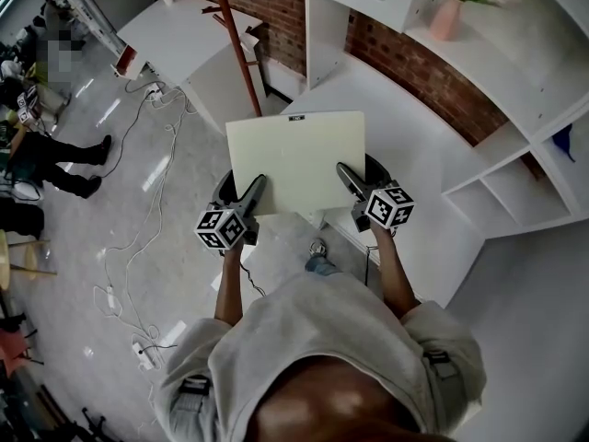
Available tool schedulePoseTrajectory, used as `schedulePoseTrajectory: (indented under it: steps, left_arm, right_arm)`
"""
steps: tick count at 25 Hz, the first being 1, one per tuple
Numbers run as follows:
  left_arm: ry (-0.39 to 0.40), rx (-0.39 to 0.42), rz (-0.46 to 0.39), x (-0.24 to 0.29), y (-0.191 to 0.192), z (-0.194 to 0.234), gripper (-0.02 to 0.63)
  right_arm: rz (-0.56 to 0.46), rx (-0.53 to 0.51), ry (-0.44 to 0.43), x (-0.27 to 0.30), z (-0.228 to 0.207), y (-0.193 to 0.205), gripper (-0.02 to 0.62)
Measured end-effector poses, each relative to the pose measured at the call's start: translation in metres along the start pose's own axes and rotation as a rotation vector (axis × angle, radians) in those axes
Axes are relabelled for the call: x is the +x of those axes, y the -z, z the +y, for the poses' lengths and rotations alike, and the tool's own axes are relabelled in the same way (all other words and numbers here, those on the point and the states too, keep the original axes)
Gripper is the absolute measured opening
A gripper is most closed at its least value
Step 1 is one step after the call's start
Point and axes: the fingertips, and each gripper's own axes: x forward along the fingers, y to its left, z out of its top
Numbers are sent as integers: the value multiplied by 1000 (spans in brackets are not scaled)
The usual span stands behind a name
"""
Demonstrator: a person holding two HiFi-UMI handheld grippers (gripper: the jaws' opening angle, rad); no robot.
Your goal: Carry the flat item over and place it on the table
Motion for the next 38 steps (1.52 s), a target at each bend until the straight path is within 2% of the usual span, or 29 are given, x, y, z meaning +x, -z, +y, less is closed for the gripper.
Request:
schedulePoseTrajectory:
  steps: [9, 23, 38]
  left_arm:
    - [-31, 4, 1, 66, -5, 8, 390]
    - [-92, -13, 50, 101, 7, 34, 390]
    - [-38, -64, 138, 145, 31, 80, 390]
  right_arm:
    - [19, 6, -24, 40, -56, -24, 365]
    - [84, 54, -46, 80, -91, -12, 365]
    - [125, 96, 53, 112, -119, 13, 365]
